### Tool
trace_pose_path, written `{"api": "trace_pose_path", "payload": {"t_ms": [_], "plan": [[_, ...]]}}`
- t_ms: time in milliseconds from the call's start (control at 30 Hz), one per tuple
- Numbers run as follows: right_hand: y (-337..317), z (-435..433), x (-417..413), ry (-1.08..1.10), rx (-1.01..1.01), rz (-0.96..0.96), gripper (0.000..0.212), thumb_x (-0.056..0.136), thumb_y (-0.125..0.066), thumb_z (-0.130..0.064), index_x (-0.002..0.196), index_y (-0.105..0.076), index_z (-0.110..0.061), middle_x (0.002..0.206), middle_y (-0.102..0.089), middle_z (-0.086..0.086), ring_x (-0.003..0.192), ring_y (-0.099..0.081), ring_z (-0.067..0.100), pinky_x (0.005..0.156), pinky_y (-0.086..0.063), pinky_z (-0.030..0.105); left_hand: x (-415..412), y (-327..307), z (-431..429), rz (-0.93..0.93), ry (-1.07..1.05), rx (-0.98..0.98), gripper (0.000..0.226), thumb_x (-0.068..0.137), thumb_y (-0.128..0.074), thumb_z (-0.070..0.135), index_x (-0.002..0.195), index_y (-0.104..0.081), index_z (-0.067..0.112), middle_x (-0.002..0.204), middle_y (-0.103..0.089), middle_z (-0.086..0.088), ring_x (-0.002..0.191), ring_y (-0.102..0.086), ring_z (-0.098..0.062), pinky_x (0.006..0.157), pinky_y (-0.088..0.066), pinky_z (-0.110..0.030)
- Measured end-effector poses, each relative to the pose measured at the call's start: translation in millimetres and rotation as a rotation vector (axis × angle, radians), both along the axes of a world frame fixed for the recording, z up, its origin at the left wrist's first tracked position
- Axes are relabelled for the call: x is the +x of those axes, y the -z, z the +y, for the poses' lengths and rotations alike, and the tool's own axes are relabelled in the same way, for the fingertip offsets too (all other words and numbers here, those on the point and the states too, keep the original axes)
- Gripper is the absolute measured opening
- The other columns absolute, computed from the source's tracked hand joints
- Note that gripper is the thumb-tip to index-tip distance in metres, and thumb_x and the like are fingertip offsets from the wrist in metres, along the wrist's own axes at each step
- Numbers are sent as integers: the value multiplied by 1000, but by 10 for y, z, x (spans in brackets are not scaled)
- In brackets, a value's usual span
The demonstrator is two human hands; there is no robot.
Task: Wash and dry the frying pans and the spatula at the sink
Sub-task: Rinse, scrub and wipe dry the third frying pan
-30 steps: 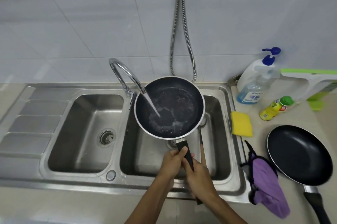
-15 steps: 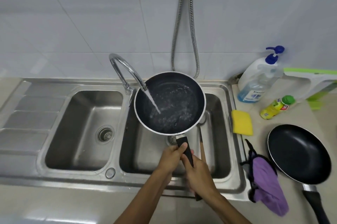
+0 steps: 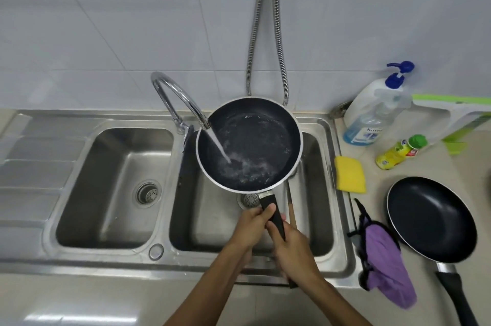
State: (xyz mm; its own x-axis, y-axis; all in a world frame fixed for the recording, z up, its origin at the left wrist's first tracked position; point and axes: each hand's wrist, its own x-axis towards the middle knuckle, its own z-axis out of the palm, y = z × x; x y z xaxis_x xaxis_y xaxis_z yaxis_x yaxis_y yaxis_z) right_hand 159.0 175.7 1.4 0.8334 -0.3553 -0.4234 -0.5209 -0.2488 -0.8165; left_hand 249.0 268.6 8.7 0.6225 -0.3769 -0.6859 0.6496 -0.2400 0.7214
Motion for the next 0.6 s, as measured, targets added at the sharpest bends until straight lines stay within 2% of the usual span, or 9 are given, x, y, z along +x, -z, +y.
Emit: {"api": "trace_pose_path", "payload": {"t_ms": [67, 167, 233, 300, 433, 533, 600], "plan": [[-8, 87, 30, -30, 12, -12, 23, 101, -47, -50, 115, -62, -40, 60, -62, -18, 57, -60, -2, 58, -42, 17, 28, -27, 123, 0, -15, -10, 29, 100, -61, 23, 100, -76, -2, 90, -80, -7, 83, -75, -12, 68, -53, -13], [15, 110, -78, -67, 21, 6, 24, 102, -47, -48, 116, -64, -37, 59, -61, -28, 54, -58, -7, 56, -40, 13, -57, 51, 219, 17, 17, -20, 31, 99, -61, 28, 98, -78, 1, 94, -80, -8, 90, -75, -16, 79, -55, -21], [35, 45, -185, -70, -12, 12, 23, 102, -48, -46, 115, -65, -36, 64, -64, -25, 60, -61, -7, 58, -41, 11, -163, 161, 176, 51, 38, -27, 31, 99, -62, 31, 99, -78, 4, 96, -80, -8, 98, -75, -21, 92, -56, -33], [36, -58, -248, -52, -57, 29, 17, 102, -50, -44, 111, -64, -39, 68, -66, -17, 64, -63, -6, 59, -40, 11, -227, 225, 55, 78, 42, -37, 32, 99, -63, 33, 101, -77, 5, 100, -80, -10, 103, -74, -25, 99, -55, -40], [-1, -195, -253, -53, -138, 49, 23, 102, -51, -41, 120, -62, -32, 64, -62, -12, 58, -61, -4, 53, -40, 10, -224, 229, -147, 121, 28, -61, 30, 99, -62, 33, 96, -78, 8, 98, -80, -8, 100, -74, -22, 97, -55, -36], [14, -215, -258, -71, -212, 34, 31, 101, -51, -39, 129, -58, -26, 72, -67, -8, 61, -64, 5, 54, -43, 13, -217, 236, -198, 141, 24, -69, 39, 85, -68, 48, 96, -80, 12, 102, -79, -7, 109, -71, -28, 105, -47, -45], [42, -200, -273, -99, -262, 48, 34, 102, -50, -39, 132, -54, -24, 81, -72, -1, 67, -68, 14, 59, -51, 26, -212, 253, -211, 148, 23, -55, 42, 74, -73, 53, 90, -80, 16, 101, -79, -8, 102, -72, -25, 101, -48, -42]]}}
